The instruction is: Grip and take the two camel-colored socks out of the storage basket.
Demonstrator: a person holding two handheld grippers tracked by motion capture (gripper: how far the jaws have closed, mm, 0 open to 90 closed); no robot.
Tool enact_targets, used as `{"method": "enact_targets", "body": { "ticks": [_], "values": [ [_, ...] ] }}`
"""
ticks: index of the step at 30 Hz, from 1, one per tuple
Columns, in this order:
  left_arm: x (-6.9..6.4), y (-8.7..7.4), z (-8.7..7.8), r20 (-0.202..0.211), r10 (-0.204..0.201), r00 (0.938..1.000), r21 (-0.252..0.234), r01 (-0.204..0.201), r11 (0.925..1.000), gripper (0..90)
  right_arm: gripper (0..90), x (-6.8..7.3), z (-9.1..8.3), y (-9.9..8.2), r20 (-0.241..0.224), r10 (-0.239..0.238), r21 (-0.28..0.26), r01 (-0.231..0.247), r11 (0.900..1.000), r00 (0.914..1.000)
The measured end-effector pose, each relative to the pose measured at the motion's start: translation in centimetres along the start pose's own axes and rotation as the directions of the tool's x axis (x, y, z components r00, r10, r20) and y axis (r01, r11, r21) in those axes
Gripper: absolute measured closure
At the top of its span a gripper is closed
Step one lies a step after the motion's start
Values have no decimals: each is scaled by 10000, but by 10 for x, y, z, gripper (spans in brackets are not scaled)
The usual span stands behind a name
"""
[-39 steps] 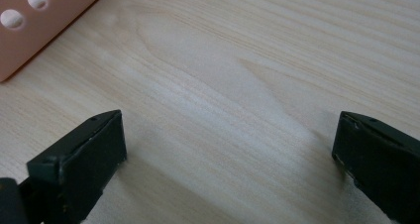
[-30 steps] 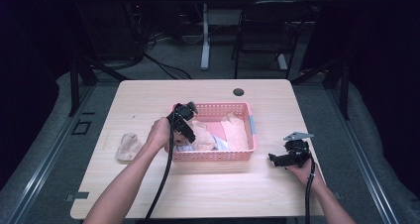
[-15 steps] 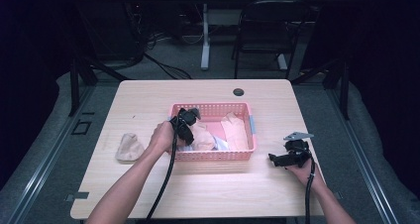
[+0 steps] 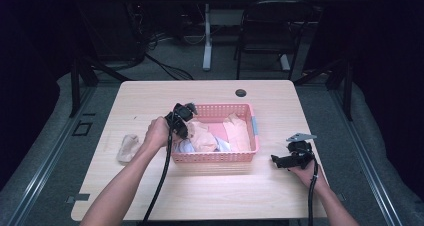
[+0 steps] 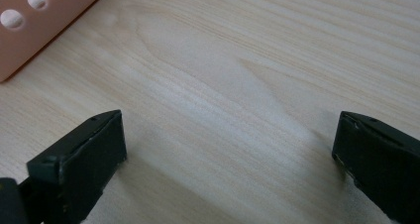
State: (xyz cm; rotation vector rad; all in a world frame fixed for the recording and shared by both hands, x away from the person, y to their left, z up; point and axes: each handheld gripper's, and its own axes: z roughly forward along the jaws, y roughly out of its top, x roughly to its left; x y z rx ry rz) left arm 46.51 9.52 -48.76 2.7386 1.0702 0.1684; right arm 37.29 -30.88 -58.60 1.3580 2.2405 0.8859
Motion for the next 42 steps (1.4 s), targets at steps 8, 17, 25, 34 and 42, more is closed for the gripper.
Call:
{"method": "enact_targets", "body": {
  "ticks": [8,17,25,34,42],
  "values": [
    [4,9,-41,227,440,9988,-188,-436,9989,862,0,0,0,0,5,2,1,-2,10000,10000],
    [6,16,-79,152,738,9972,-478,-730,9962,862,0,0,0,0,5,7,-3,-7,10000,10000],
    [4,21,-106,149,973,9951,-713,-960,9928,862,0,0,0,0,18,-27,18,27,10000,10000],
    [7,17,-129,138,1119,9936,-698,-1107,9914,863,0,0,-1,-1,57,23,-12,-23,10000,10000],
    [30,-9,-144,145,589,9982,-555,-580,9968,863,0,0,-1,-1,48,28,-8,-28,10000,10000]
  ]
}}
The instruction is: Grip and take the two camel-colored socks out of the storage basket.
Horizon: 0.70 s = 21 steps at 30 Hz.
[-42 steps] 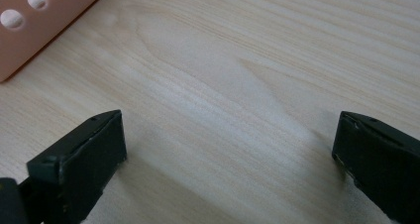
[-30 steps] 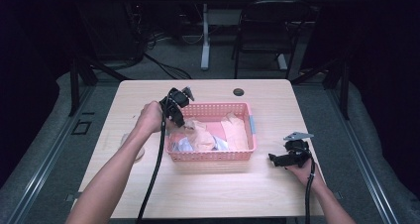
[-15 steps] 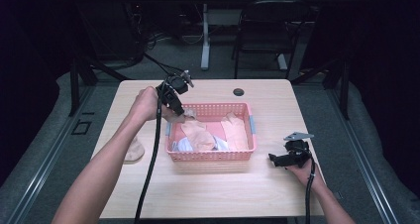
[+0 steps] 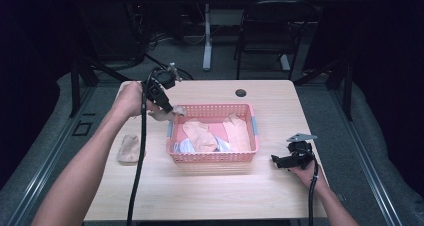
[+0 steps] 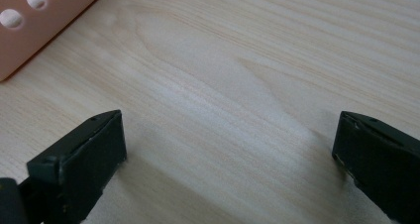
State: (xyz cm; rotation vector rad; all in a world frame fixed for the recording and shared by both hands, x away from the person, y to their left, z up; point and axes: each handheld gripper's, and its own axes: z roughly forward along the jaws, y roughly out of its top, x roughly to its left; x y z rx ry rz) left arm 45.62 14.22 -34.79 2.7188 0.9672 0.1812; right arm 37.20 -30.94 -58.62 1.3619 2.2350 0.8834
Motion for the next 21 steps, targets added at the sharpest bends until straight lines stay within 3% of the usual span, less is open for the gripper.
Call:
{"method": "enact_targets", "body": {
  "ticks": [11,21],
  "values": [
    [31,-43,-14,-40,-922,9957,128,922,9957,862,0,1,-1,0,101,63,56,-64,10000,9999],
    [55,-85,9,13,-1723,9851,697,1717,9827,861,0,1,-1,-1,84,82,12,-82,10000,9999]
  ]
}}
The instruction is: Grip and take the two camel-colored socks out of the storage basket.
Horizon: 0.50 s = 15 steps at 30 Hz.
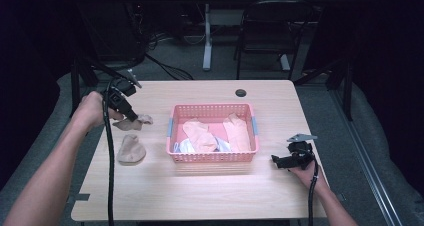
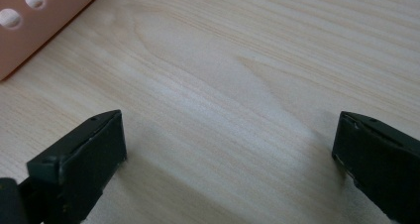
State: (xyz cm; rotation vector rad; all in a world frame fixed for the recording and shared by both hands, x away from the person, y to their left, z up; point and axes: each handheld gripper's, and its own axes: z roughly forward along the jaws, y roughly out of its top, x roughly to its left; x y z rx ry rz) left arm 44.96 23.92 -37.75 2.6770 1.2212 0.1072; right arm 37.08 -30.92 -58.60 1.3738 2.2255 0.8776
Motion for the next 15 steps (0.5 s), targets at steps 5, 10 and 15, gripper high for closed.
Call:
{"method": "enact_targets", "body": {
  "ticks": [5,10,15],
  "values": [
    [12,-17,22,263,-477,9985,150,473,9988,861,0,0,0,0,2,4,-1,-4,10000,10000],
    [22,-31,51,455,-953,9944,418,934,9948,860,0,0,0,0,-4,1,-7,-1,10000,10000],
    [29,-40,80,526,-1233,9910,673,1197,9905,859,0,0,0,0,0,-1,-4,1,10000,10000]
  ]
}}
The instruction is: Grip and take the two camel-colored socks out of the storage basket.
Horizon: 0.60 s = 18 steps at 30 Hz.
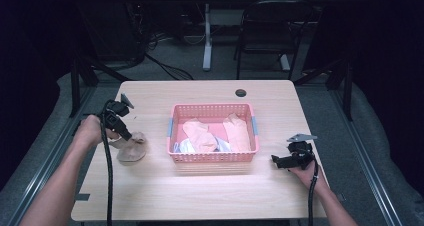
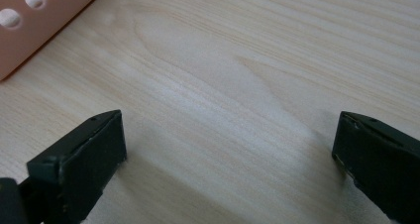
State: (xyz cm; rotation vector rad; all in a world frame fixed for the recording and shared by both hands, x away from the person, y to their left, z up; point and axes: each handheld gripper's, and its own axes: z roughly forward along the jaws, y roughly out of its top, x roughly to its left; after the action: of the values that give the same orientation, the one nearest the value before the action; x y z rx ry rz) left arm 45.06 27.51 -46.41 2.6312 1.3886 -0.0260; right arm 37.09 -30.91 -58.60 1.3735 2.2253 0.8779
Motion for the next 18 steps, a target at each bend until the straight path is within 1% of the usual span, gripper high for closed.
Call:
{"method": "enact_targets", "body": {
  "ticks": [4,5,7,9,11,12,13,14,16,18],
  "values": [
    [5,-3,21,151,-258,9996,56,257,9997,854,0,0,0,0,-5,0,4,0,10000,10000],
    [5,-3,24,155,-308,9994,80,307,9995,844,0,0,0,0,-4,3,-1,-3,10000,10000],
    [5,-4,30,295,-364,9989,207,358,9991,796,0,0,0,0,-4,-1,0,1,10000,10000],
    [4,-5,34,307,-462,9985,252,455,9986,706,0,0,0,0,-3,0,0,0,10000,10000],
    [3,-7,33,363,-572,9977,51,571,9984,632,0,0,0,0,-5,1,-1,-1,10000,10000],
    [2,-8,31,294,-636,9975,-78,639,9979,572,0,0,0,0,-6,0,-4,0,10000,10000],
    [1,-9,29,255,-682,9973,-175,686,9975,489,0,0,0,0,-7,-1,-3,1,10000,10000],
    [0,-11,25,279,-719,9970,-365,729,9967,429,0,0,0,0,-5,-2,-2,2,10000,10000],
    [-1,-14,21,291,-743,9968,-492,757,9959,312,0,0,0,0,-2,-2,-1,2,10000,10000],
    [-3,-18,15,327,-800,9963,-655,821,9945,224,0,0,0,0,-1,-1,-1,1,10000,10000]
  ]
}}
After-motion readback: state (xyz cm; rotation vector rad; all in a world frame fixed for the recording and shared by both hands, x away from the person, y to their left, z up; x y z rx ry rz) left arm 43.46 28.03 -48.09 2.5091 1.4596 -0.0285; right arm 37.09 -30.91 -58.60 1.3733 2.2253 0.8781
